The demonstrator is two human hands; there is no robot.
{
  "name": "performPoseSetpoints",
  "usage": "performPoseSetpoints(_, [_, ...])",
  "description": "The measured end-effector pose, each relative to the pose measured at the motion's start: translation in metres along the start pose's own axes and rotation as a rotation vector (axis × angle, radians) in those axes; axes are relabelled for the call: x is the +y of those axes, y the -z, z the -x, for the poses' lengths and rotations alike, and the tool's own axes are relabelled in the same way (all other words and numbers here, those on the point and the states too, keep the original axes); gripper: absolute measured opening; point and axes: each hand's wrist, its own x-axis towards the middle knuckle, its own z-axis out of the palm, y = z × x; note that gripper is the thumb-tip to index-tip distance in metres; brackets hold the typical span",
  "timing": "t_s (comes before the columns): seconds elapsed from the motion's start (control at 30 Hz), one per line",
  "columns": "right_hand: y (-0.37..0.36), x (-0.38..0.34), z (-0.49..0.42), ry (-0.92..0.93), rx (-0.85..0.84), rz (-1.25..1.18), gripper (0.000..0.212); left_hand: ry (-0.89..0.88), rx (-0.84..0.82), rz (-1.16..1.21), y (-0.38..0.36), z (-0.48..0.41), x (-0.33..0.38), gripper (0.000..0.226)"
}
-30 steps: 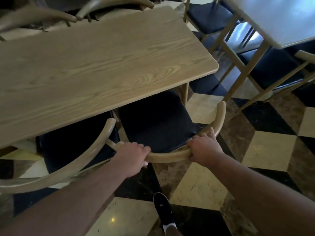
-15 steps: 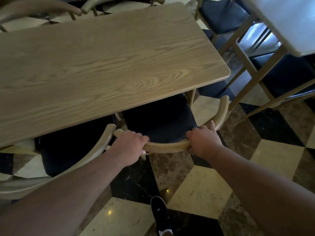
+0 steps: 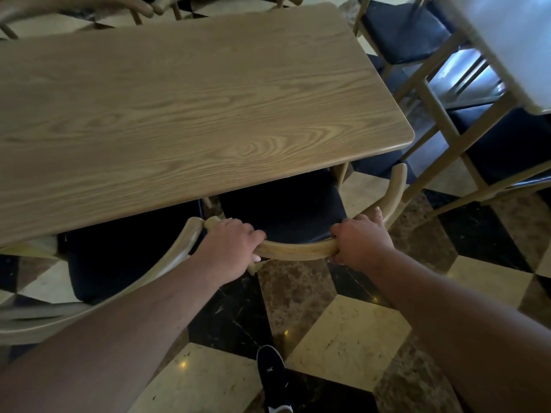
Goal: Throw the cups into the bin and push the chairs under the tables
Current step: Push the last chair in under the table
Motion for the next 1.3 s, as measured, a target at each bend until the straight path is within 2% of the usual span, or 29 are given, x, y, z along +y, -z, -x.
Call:
performPoseSetpoints(0.17, [0.008,-0.019,-0.001,0.064,-0.035,-0.014,0.043,0.258,0.102,0.028,-0.004,0.038,-0.039,0.082])
performPoseSetpoints(0.27, [0.015,-0.056,-0.005,0.171,-0.047,-0.105,0.033,0.394,0.047,0.127,-0.013,0.076,-0.069,0.093])
performPoseSetpoints(0.4, [0.016,-0.116,-0.020,0.242,0.007,-0.222,0.030,0.472,-0.016,0.165,-0.018,0.102,-0.074,0.085])
performPoseSetpoints(0.53, [0.016,-0.136,-0.031,0.255,0.042,-0.221,0.030,0.625,-0.045,0.227,-0.019,0.113,-0.077,0.054])
performPoseSetpoints(0.6, [0.016,-0.136,-0.031,0.251,0.057,-0.222,0.029,0.628,-0.115,0.291,-0.017,0.114,-0.080,0.041])
performPoseSetpoints(0.7, [0.017,-0.138,-0.030,0.250,0.070,-0.202,0.028,0.578,-0.126,0.316,-0.016,0.124,-0.081,0.036])
performPoseSetpoints(0.9, [0.023,-0.146,-0.030,0.233,0.068,-0.224,0.025,0.470,-0.134,0.189,-0.026,0.150,-0.072,0.041])
performPoseSetpoints(1.17, [0.029,-0.146,-0.045,0.281,0.029,-0.218,0.028,0.463,-0.072,0.233,-0.024,0.118,-0.081,0.033])
performPoseSetpoints(1.3, [0.025,-0.142,-0.051,0.314,0.028,-0.219,0.024,0.449,-0.060,0.256,-0.030,0.119,-0.084,0.040])
